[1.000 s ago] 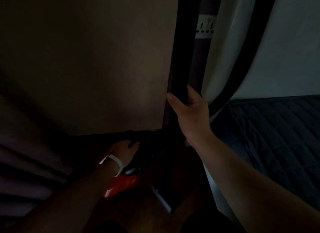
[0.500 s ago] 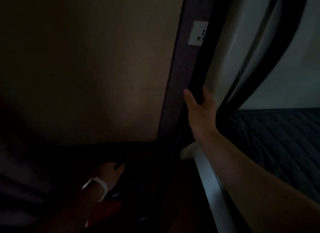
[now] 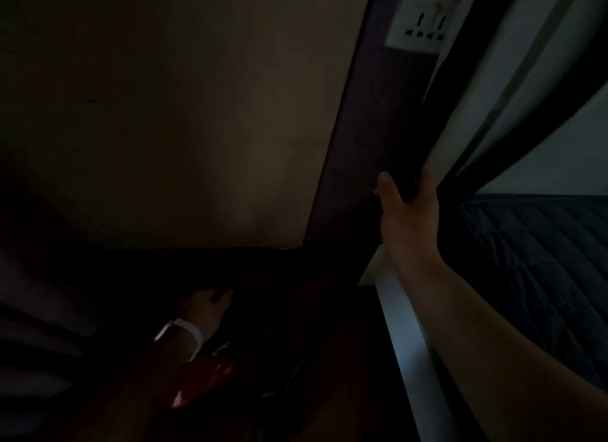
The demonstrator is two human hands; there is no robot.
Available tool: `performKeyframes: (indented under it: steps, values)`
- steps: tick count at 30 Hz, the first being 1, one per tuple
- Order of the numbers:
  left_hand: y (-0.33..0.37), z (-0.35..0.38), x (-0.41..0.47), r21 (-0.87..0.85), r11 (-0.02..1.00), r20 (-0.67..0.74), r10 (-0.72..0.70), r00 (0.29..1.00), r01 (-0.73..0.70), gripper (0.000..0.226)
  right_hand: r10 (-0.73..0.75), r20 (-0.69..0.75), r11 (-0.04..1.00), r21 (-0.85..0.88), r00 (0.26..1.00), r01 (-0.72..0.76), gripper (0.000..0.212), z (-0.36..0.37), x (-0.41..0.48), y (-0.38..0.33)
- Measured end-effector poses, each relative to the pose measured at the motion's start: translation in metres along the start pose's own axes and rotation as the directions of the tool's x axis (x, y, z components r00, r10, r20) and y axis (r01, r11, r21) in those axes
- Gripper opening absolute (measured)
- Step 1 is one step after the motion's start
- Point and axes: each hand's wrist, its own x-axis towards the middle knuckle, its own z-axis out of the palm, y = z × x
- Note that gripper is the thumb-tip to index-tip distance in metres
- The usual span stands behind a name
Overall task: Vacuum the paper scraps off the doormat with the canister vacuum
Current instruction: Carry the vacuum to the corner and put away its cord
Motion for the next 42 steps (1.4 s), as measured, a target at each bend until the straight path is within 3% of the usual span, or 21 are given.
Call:
performKeyframes:
  steps: [6, 12, 24, 29, 33, 35, 39, 42]
  values:
    - [-0.016, -0.001, -0.009, -0.004, 1.0, -0.012, 0.002, 1.0, -0.002, 0.033, -0.029, -0.029, 0.999, 0.028, 0.999, 0.03, 0.028, -0.008, 0.006, 0.0]
    - [-0.019, 0.004, -0.022, 0.088, 0.996, 0.006, -0.03, 1.0, 0.029, 0.027, -0.04, 0.003, 0.993, 0.116, 0.999, 0.04, 0.038, -0.018, 0.013, -0.008]
    - [-0.008, 0.055, -0.044, 0.06, 0.998, 0.008, -0.026, 1.0, 0.025, 0.044, -0.059, -0.004, 0.994, 0.088, 0.998, 0.059, 0.038, -0.018, 0.017, -0.003]
    - [-0.013, 0.062, -0.037, 0.116, 0.993, 0.0, -0.005, 1.0, 0.005, 0.041, 0.006, -0.014, 1.0, 0.015, 1.0, -0.005, 0.033, -0.024, -0.001, 0.027]
    - [-0.019, 0.063, -0.031, 0.259, 0.965, 0.03, 0.042, 0.999, -0.048, 0.04, 0.027, -0.013, 0.999, 0.021, 1.0, -0.027, 0.016, -0.03, -0.019, 0.053]
    - [-0.017, 0.063, -0.032, 0.269, 0.96, 0.015, 0.077, 0.997, -0.078, 0.038, 0.01, -0.031, 1.0, 0.004, 0.999, -0.01, 0.021, -0.034, -0.026, 0.061]
    - [-0.018, 0.063, -0.04, 0.127, 0.988, -0.088, 0.102, 0.991, -0.09, 0.035, -0.057, -0.119, 0.998, -0.012, 0.991, 0.056, 0.032, -0.037, -0.047, 0.076]
    - [-0.025, 0.06, -0.048, 0.088, 0.988, -0.142, 0.14, 0.98, -0.129, 0.036, -0.212, -0.146, 0.976, -0.082, 0.966, 0.202, 0.035, -0.036, -0.073, 0.091]
